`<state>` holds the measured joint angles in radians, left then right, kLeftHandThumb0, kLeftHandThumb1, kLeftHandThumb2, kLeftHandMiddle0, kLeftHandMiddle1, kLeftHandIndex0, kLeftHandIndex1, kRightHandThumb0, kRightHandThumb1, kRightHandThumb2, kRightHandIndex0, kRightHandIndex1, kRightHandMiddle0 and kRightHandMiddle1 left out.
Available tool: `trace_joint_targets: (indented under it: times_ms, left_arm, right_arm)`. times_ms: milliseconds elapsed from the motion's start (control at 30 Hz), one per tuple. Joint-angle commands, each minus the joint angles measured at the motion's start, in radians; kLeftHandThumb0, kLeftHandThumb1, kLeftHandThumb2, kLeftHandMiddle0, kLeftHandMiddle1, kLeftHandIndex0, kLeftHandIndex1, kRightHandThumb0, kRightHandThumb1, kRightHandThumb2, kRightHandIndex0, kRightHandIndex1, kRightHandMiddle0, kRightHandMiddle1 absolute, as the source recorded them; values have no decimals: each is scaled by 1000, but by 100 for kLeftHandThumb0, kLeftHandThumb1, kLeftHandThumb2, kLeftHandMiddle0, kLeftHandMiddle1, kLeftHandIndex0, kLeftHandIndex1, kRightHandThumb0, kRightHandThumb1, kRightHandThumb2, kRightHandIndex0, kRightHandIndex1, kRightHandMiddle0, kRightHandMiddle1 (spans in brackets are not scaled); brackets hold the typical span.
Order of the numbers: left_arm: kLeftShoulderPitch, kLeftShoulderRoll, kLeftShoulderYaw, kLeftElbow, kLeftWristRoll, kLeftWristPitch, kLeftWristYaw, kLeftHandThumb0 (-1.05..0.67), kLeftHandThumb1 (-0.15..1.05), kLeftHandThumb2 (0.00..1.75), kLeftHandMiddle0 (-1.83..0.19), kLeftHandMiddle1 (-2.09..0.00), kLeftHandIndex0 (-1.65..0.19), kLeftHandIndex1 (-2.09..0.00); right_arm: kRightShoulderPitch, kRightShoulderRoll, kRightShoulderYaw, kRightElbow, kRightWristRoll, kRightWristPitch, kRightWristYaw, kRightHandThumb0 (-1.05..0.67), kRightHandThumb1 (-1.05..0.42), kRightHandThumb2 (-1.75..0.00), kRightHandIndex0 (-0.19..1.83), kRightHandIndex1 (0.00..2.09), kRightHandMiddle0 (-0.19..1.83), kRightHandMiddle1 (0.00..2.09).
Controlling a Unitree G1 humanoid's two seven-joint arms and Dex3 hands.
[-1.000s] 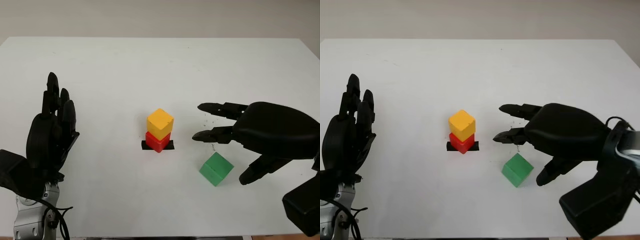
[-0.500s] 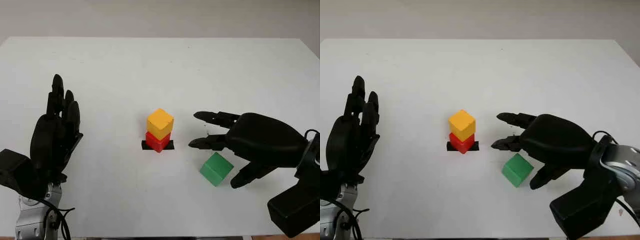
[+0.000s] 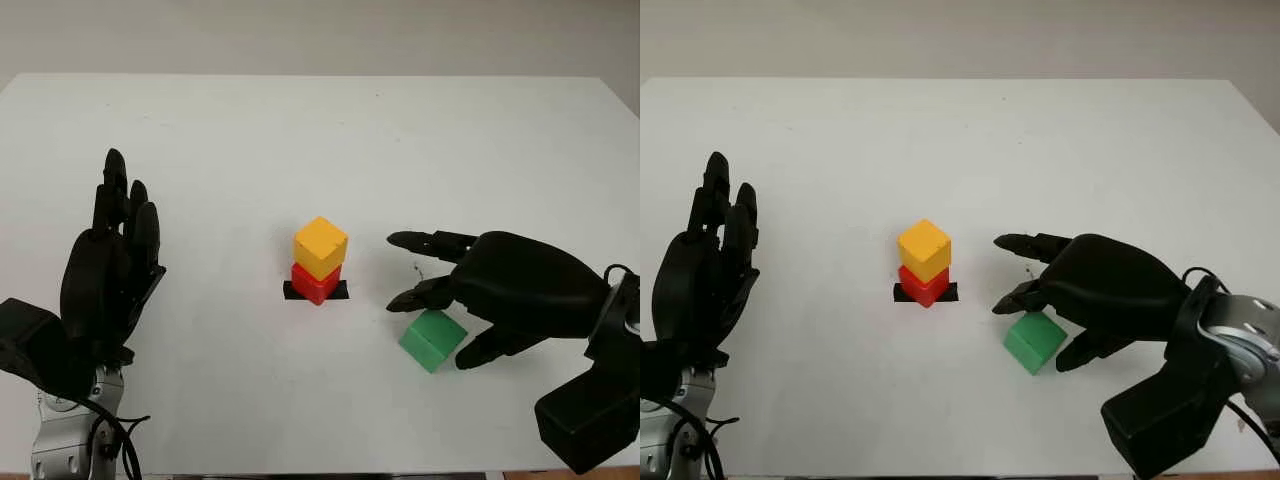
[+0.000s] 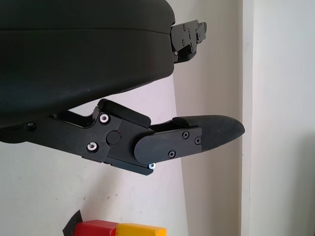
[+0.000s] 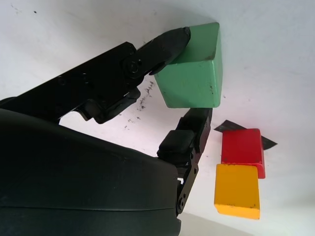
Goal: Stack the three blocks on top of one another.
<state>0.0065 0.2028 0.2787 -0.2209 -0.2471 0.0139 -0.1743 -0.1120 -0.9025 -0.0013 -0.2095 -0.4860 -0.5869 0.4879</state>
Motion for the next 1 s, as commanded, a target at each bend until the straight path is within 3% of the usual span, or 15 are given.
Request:
trace_joint_targets:
  times_ms: [0, 100, 233, 400, 633, 833, 967]
  left_arm:
    - [14, 1, -2, -10, 2, -9, 0, -69, 105, 56, 19, -4, 19, 0]
    - [16, 0, -1, -7, 1, -11, -2, -69, 105, 55, 19, -4, 19, 0]
    - [17, -1, -4, 1, 14, -21, 3, -69, 105, 55, 18, -5, 19, 0]
    - [20, -11, -11, -6, 8, -13, 4, -66, 105, 54, 18, -5, 19, -1]
    - [24, -4, -15, -6, 9, -10, -3, -68, 105, 53, 19, -5, 19, 0]
    - [24, -2, -14, -4, 11, -6, -2, -69, 105, 53, 19, -3, 19, 0]
    - [20, -2, -13, 3, 5, -4, -6, -69, 105, 53, 19, -3, 19, 0]
  right_arm:
    - [-2, 6, -5, 3, 2, -14, -18, -31, -82, -6, 32, 7, 90, 48]
    - [-9, 1, -4, 1, -9, -13, -22, -32, -84, -6, 34, 6, 80, 68]
    - [-19, 0, -2, 7, 16, -1, -8, -30, -85, -6, 34, 6, 78, 73]
    - [-33, 17, -8, 22, 119, 43, 24, -29, -85, -5, 34, 6, 71, 84]
    - [-103, 18, -2, 54, 237, 143, 111, -36, -90, -6, 32, 5, 53, 114]
    - [-255, 2, -17, 152, 339, 193, 185, -36, -91, -6, 33, 5, 52, 118]
    - [-380, -3, -11, 210, 382, 253, 249, -35, -88, -5, 35, 6, 62, 101]
